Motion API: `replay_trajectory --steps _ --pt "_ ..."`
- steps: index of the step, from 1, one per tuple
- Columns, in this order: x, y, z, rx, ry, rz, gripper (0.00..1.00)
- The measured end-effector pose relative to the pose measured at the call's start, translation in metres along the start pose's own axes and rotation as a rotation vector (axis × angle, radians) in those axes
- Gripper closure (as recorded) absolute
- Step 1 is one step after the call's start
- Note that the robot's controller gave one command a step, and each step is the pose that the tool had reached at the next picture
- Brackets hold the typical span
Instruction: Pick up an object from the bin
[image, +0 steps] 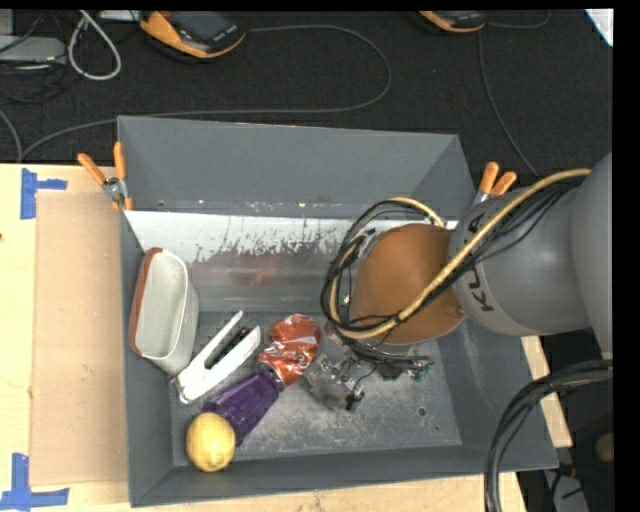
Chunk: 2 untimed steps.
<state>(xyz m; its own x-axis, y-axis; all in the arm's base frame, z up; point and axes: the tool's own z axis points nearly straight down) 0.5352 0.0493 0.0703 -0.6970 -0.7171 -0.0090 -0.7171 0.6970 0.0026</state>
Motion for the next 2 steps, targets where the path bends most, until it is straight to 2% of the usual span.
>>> replay_trajectory --steps 1,2 --pt "-0.001 0.0 0.0 -0.002 -0.002 0.001 1.0" --pt "0.002 0.002 -0.014 -0.009 0.007 0.004 1.0"
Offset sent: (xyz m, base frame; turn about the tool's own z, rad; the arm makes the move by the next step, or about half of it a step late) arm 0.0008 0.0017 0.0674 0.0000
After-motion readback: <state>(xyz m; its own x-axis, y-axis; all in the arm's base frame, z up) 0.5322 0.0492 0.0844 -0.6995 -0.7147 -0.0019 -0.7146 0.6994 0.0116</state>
